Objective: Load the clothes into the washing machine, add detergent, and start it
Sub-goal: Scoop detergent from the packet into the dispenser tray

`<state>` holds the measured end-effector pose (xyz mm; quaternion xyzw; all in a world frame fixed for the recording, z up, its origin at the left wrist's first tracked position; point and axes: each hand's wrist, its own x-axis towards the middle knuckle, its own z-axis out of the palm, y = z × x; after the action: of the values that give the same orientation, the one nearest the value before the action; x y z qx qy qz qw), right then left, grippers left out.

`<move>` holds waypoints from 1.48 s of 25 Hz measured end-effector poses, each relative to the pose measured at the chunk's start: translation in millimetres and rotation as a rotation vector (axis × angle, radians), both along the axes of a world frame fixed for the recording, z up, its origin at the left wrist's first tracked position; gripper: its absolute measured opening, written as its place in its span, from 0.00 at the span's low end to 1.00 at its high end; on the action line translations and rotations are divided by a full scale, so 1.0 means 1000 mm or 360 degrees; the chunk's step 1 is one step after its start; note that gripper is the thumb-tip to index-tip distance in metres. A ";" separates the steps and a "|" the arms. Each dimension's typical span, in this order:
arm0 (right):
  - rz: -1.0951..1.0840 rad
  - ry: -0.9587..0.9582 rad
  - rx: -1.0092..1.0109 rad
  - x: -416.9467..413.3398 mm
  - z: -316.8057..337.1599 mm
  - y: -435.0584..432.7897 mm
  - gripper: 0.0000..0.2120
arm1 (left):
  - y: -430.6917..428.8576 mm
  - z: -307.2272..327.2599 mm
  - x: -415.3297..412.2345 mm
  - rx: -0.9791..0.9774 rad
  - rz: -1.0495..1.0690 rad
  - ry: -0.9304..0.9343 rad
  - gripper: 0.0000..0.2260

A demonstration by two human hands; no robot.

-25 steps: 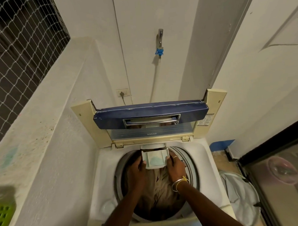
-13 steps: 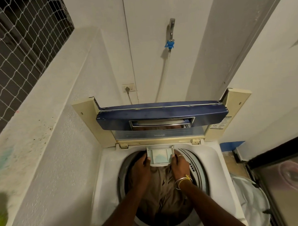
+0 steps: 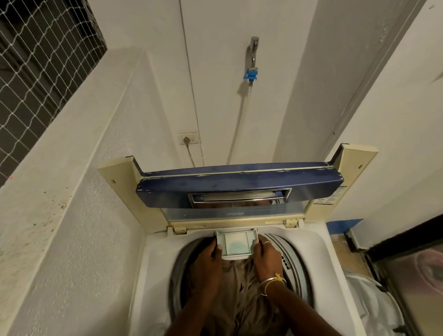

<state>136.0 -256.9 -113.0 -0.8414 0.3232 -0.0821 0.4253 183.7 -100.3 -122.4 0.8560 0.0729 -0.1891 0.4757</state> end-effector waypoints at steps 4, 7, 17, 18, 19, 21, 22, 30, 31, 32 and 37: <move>0.0025 0.0027 -0.0025 -0.001 0.000 0.000 0.15 | 0.002 -0.011 0.003 0.0040 -0.0030 0.0036 0.22; 0.0050 0.0027 -0.0052 -0.001 0.001 0.000 0.16 | 0.001 -0.002 0.003 0.0033 -0.0031 0.0025 0.21; 0.0087 0.0071 -0.0106 -0.001 0.002 0.001 0.16 | 0.000 0.004 -0.002 0.0020 0.0013 -0.0046 0.20; 0.0088 0.0071 -0.0117 0.000 0.003 0.002 0.16 | 0.001 0.004 -0.002 0.0014 0.0007 -0.0047 0.20; 0.0092 0.0074 -0.0123 0.000 0.003 0.003 0.15 | 0.001 0.003 -0.001 0.0006 0.0005 -0.0043 0.20; 0.0088 0.0086 -0.0122 0.001 0.002 0.003 0.14 | 0.002 0.003 0.000 -0.0018 0.0018 -0.0034 0.20; 0.0082 0.0089 -0.0126 0.001 0.002 0.003 0.14 | 0.002 0.003 0.001 -0.0029 0.0025 -0.0034 0.20; 0.0095 0.0087 -0.0182 0.002 0.002 0.005 0.12 | 0.002 -0.001 0.012 0.0026 0.0000 0.0016 0.20; 0.0101 0.0081 -0.0178 0.001 0.002 0.006 0.11 | 0.002 0.000 0.013 0.0012 -0.0011 0.0004 0.20; 0.0106 0.0078 -0.0180 0.001 0.003 0.006 0.11 | 0.003 0.001 0.013 -0.0001 -0.0025 -0.0013 0.20; 0.0166 0.0148 -0.0243 0.002 0.006 0.005 0.12 | 0.003 0.006 0.013 -0.0036 -0.0026 -0.0037 0.20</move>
<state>137.8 -251.4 -107.4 -0.8899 0.2912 -0.0451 0.3482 196.4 -97.6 -116.9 0.8533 0.0581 -0.1838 0.4845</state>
